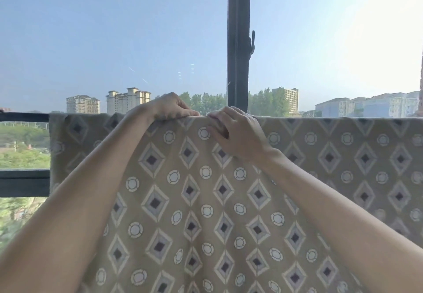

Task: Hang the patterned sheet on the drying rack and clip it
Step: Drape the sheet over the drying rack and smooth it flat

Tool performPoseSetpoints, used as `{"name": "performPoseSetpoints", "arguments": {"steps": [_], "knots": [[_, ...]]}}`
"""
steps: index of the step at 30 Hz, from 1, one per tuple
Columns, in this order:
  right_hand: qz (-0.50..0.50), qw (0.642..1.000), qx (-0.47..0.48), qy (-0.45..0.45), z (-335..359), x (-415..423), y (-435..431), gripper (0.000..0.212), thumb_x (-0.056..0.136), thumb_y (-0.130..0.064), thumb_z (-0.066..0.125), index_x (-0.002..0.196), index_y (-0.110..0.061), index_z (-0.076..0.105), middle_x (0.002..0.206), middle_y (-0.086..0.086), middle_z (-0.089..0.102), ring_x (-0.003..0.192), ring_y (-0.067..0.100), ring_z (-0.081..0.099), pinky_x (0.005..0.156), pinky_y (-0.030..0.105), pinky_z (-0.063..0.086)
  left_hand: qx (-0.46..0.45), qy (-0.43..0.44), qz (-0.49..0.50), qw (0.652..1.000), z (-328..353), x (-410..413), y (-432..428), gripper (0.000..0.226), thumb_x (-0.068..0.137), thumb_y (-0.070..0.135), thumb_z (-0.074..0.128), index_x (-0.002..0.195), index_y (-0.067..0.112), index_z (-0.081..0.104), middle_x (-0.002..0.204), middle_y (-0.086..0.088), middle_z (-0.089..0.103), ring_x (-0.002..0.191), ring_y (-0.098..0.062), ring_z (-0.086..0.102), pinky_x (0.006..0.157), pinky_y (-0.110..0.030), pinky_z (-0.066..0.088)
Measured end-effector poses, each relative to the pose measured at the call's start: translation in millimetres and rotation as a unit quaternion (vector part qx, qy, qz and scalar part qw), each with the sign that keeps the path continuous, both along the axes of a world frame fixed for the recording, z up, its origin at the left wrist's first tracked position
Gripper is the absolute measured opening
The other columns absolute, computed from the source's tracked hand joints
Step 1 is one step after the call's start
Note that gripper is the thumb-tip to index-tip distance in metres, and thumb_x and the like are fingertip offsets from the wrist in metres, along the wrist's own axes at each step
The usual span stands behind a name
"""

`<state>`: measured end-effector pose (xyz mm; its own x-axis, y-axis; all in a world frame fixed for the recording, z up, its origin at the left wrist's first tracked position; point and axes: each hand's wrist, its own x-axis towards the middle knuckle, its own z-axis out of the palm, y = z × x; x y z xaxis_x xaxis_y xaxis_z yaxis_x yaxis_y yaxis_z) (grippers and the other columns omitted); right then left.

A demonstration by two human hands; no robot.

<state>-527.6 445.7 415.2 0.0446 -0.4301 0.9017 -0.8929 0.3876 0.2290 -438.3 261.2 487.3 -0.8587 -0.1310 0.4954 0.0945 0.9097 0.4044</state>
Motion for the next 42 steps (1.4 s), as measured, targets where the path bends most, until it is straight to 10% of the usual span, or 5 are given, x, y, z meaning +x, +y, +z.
{"name": "performPoseSetpoints", "arguments": {"steps": [4,8,15,26,42], "knots": [[-0.072,0.996,0.03,-0.036,5,16,-14,0.032,0.099,-0.036,0.042,0.107,-0.015,0.065,0.101,0.0,0.065,0.1,0.019,0.06,0.089,0.034,0.043,-0.018,0.047,0.111,0.993,-11,15,-19,0.048,0.084,0.053,0.057,0.057,0.013,0.055,0.049,0.008,0.053,0.055,-0.019,0.047,0.058,-0.026,0.039],[-0.118,0.991,0.027,-0.048,8,26,-30,0.038,0.102,-0.032,0.032,0.098,-0.009,0.063,0.093,0.004,0.064,0.091,0.024,0.061,0.089,0.039,0.042,-0.073,0.229,0.278,0.93,-41,46,-50,0.04,0.092,0.054,0.043,0.111,0.026,0.064,0.12,-0.003,0.06,0.117,-0.025,0.048,0.107,-0.051,0.024],[-0.185,0.978,0.096,-0.02,7,57,-83,0.045,0.101,-0.042,0.021,0.108,-0.013,0.055,0.1,0.005,0.066,0.091,0.026,0.063,0.089,0.042,0.046,-0.001,0.242,0.285,0.927,-91,93,-102,0.057,0.092,0.048,0.046,0.143,0.03,0.029,0.154,-0.011,0.002,0.14,-0.033,0.002,0.11,-0.061,0.015],[-0.2,0.97,0.131,-0.033,9,84,-99,0.047,0.099,-0.051,0.019,0.118,-0.018,0.047,0.11,0.008,0.062,0.098,0.03,0.059,0.089,0.043,0.041,0.469,0.178,0.092,0.86,-121,143,-115,0.069,0.055,0.06,0.076,0.102,0.017,0.051,0.104,-0.019,0.065,0.09,-0.035,0.066,0.08,-0.058,0.053],[-0.163,0.979,0.086,-0.081,3,101,-80,0.04,0.099,-0.049,0.024,0.131,-0.034,0.041,0.128,0.003,0.052,0.115,0.025,0.048,0.1,0.049,0.027,0.282,0.306,0.111,0.903,-84,164,-106,0.033,0.085,0.038,0.064,0.068,0.01,0.063,0.061,-0.005,0.06,0.057,-0.017,0.056,0.046,-0.019,0.046]]}}
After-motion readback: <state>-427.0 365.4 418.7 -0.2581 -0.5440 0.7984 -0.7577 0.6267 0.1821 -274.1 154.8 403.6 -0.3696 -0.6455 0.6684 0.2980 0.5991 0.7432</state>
